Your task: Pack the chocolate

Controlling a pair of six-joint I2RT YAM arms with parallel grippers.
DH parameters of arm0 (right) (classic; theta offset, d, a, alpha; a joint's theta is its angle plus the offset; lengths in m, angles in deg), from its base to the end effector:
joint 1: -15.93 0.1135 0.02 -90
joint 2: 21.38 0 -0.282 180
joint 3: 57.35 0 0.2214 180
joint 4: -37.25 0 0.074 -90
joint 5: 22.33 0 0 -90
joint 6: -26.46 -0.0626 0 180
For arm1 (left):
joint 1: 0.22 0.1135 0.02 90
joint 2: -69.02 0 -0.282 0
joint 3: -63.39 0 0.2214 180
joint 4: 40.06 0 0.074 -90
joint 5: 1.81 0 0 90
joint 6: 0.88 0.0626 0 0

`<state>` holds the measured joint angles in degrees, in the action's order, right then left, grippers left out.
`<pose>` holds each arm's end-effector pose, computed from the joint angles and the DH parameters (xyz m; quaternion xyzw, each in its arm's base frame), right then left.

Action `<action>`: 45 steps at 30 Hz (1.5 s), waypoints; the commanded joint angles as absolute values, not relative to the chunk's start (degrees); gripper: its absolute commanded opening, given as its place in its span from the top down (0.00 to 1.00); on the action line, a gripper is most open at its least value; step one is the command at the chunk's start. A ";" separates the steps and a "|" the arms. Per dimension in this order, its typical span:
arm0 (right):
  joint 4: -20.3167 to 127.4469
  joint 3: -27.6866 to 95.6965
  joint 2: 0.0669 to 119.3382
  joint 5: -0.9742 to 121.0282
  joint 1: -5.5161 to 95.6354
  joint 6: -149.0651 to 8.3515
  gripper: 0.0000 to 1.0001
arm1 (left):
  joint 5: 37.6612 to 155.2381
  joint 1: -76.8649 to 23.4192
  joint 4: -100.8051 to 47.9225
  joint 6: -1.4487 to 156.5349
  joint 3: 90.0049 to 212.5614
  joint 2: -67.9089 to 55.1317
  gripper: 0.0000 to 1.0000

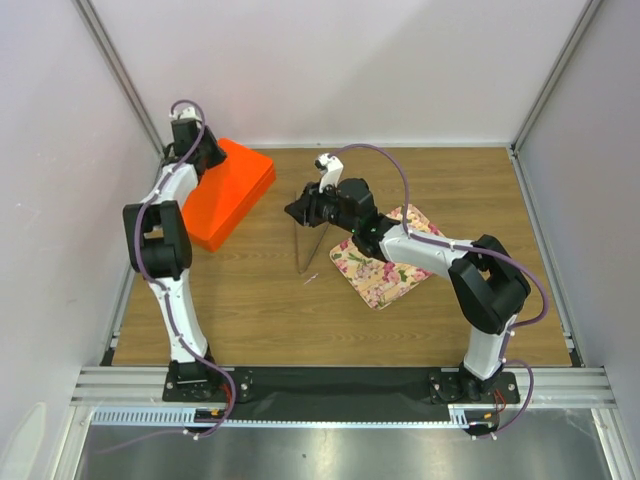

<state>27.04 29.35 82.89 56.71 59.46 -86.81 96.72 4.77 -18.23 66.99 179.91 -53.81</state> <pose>0.3071 0.3082 0.3026 -0.1936 0.7249 0.4217 0.5092 0.5117 0.0354 0.2620 -0.1634 0.8405 -0.1395 0.4973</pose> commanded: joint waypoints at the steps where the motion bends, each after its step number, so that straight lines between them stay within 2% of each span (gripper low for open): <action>1: 25.72 29.30 80.75 57.65 59.26 -85.34 0.67 | 96.62 4.79 -15.30 64.78 183.96 -60.16 1.00; 8: 26.51 29.47 79.96 58.00 59.44 -84.90 0.67 | 96.80 4.43 -14.84 66.71 182.21 -58.52 1.00; 14: 28.44 29.56 78.29 58.88 59.53 -84.73 0.67 | 101.36 4.26 -13.35 64.96 186.34 -54.91 0.99; 21: 33.53 28.25 74.25 60.54 59.53 -83.58 0.67 | 106.20 3.12 -15.19 62.58 180.30 -49.56 1.00; 23: 35.12 26.85 71.01 60.90 59.53 -82.97 0.67 | 106.56 2.85 -16.07 62.58 176.61 -43.59 1.00; 26: 40.38 25.44 65.31 63.26 59.53 -81.91 0.59 | 106.38 2.15 -18.18 62.32 168.61 -32.44 0.98; 27: 45.10 25.43 63.54 65.80 59.53 -81.56 0.49 | 106.64 1.71 -17.66 63.01 166.06 -29.97 0.95; 28: 47.93 25.61 60.74 67.30 59.53 -81.65 0.44 | 106.99 0.58 -16.96 63.72 165.08 -25.16 0.90; 29: 50.74 26.30 59.06 69.49 59.53 -81.82 0.39 | 107.26 0.22 -15.30 64.68 164.20 -23.03 0.71; 30: 56.43 26.40 57.56 73.34 59.53 -82.26 0.27 | 107.43 -1.70 -14.15 67.47 162.36 -21.09 0.59; 31: 58.31 26.14 56.07 74.95 59.53 -82.18 0.20 | 107.35 -3.46 -12.84 69.15 161.56 -18.90 0.48; 32: 59.72 25.79 52.49 76.27 59.53 -82.09 0.08 | 106.48 -4.35 -9.69 70.48 160.86 -15.22 0.31; 33: 61.83 24.65 50.97 79.33 59.53 -81.91 0.01 | 106.21 -5.14 -9.05 71.53 158.42 -13.01 0.24; 34: 62.89 24.21 48.95 81.10 59.61 -82.17 0.00 | 106.38 -6.36 -9.31 72.15 156.65 -10.72 0.00; 45: 81.07 23.06 33.21 96.23 59.09 -87.09 0.00 | 115.26 -17.95 -9.92 71.73 138.47 15.11 0.00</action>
